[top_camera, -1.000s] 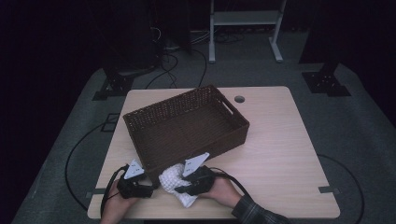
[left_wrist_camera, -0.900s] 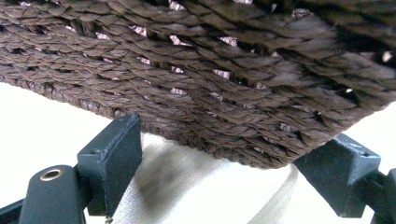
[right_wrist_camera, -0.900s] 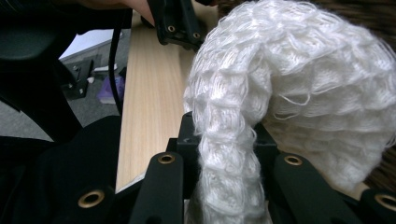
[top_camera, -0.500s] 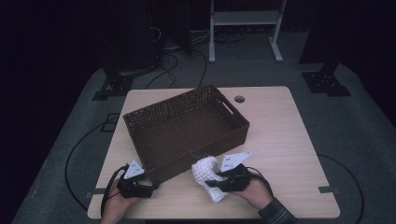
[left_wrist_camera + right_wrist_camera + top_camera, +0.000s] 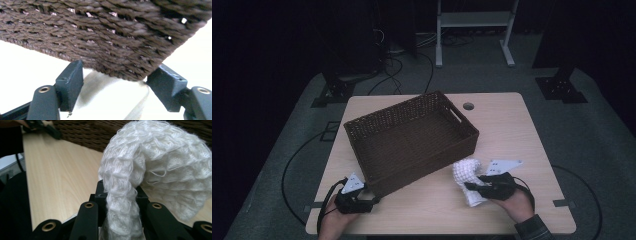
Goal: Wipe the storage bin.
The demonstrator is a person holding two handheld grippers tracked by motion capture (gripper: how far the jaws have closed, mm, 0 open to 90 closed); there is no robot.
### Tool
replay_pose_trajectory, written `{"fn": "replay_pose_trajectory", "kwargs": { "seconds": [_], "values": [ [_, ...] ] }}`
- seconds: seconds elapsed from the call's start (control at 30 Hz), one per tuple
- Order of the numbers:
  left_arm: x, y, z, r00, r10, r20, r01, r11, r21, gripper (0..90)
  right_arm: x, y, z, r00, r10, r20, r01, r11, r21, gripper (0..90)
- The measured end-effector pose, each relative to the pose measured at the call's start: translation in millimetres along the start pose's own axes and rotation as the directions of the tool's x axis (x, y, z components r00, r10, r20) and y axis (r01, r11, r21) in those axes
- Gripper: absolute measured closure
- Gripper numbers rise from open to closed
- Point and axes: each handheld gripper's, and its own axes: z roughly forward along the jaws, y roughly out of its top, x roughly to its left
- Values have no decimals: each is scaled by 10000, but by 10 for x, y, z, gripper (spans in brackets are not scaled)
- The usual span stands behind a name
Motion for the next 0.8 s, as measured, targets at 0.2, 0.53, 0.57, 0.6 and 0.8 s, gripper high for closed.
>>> {"fn": "replay_pose_trajectory", "kwargs": {
  "seconds": [0.2,0.53,0.57,0.6,0.8],
  "values": [
    [-6,-47,-154,9992,36,389,-29,9998,-191,464,-186,-177,-203,9954,516,811,-507,9986,-137,721],
    [73,-56,-424,9982,-389,456,423,9962,-767,786,-400,-391,-414,9765,1249,1755,-1236,9922,-184,721],
    [87,-44,-453,9976,-517,457,554,9949,-840,823,-412,-404,-428,9748,1311,1802,-1299,9914,-189,722],
    [100,-31,-480,9970,-636,435,675,9932,-951,854,-427,-416,-439,9737,1326,1851,-1313,9912,-196,722],
    [169,92,-690,9943,-913,558,1000,9784,-1808,900,-473,-440,-456,9704,1456,1927,-1438,9893,-233,721]
  ]
}}
